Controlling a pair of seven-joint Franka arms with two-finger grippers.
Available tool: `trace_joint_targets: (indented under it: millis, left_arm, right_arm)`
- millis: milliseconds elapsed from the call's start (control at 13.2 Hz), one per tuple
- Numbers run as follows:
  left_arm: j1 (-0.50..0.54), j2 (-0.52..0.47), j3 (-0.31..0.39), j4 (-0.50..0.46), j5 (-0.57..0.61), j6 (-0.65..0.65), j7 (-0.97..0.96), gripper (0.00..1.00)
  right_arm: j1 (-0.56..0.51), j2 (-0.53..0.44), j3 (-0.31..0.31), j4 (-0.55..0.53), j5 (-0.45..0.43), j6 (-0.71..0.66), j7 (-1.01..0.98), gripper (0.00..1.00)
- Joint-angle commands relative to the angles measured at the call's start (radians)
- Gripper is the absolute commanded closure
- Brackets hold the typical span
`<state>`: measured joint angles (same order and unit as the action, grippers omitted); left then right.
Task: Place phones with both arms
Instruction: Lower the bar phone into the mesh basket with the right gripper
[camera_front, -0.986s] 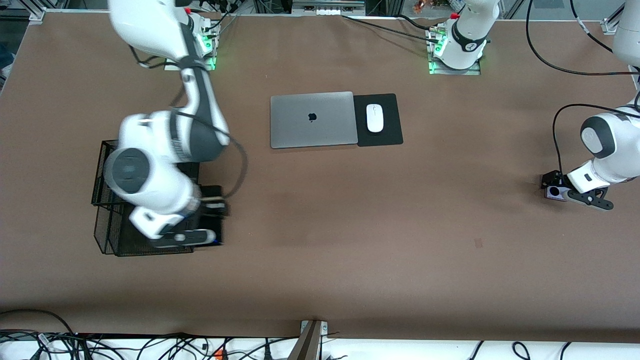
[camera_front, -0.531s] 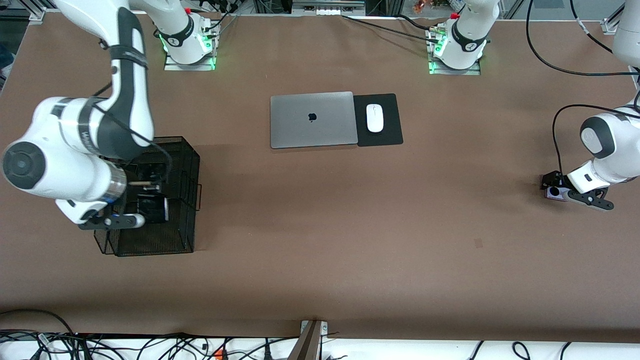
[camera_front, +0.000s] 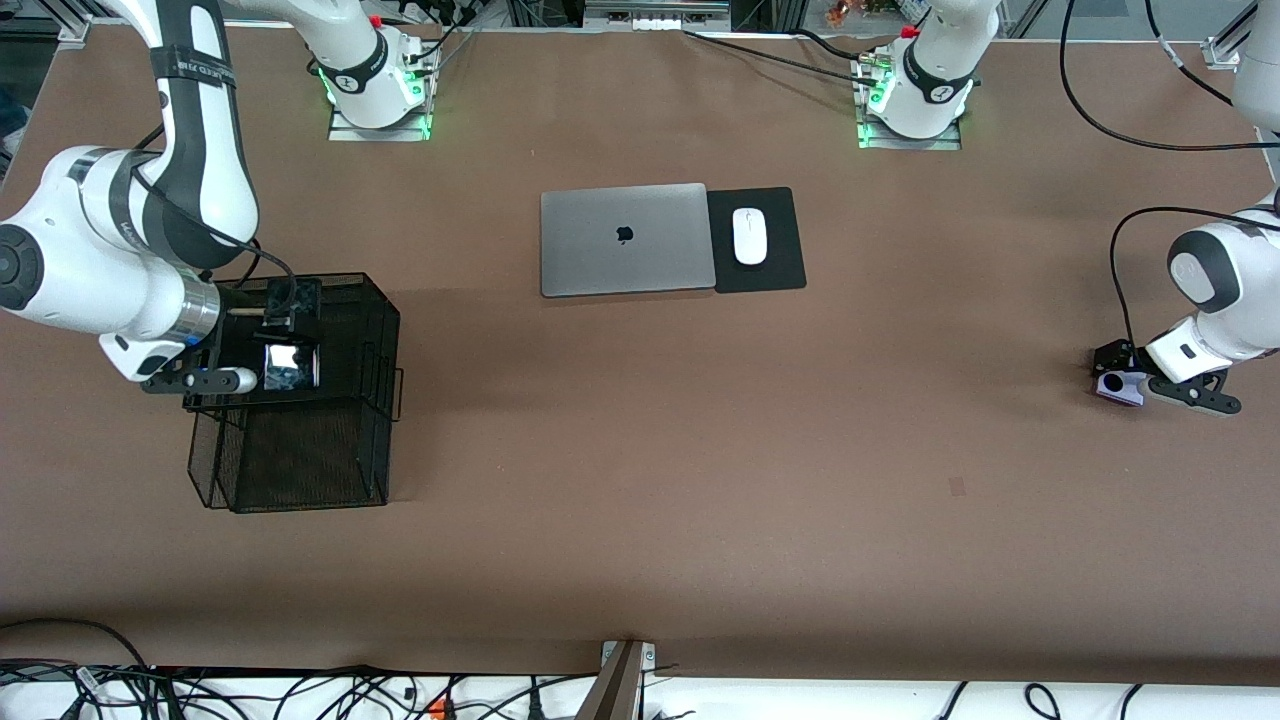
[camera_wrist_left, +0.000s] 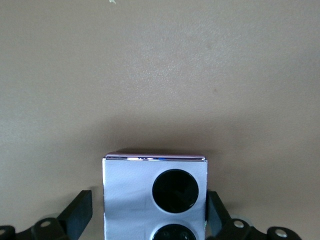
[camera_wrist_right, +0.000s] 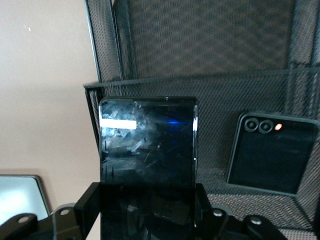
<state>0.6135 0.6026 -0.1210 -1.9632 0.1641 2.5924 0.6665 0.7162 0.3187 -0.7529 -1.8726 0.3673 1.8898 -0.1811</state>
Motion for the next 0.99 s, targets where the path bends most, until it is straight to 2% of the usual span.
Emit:
trace_joint_targets:
  millis: [0,227,682,758,910]
  left_arm:
    - [0.008,0.005,-0.011,0.006,0.002,0.009,-0.038,0.0]
    - [0.006,0.012,-0.011,0.007,0.0,0.011,-0.05,0.0]
    - [0.003,0.029,-0.011,0.007,0.0,0.037,-0.07,0.0]
    - [0.003,0.031,-0.011,0.007,0.0,0.037,-0.071,0.03]
    - [0.003,0.031,-0.011,0.007,0.0,0.037,-0.073,0.3]
  right_arm:
    - [0.019,-0.05,0.003,-0.078,-0.019,0.052,-0.004,1.0]
    - [0.029,-0.04,0.006,-0.112,-0.019,0.11,-0.003,1.0]
    - [0.029,-0.02,0.006,-0.114,-0.019,0.117,-0.004,1.0]
    - [0.029,-0.013,0.006,-0.112,-0.018,0.129,-0.003,1.0]
    - [0.029,0.003,0.007,-0.112,-0.016,0.158,0.003,1.0]
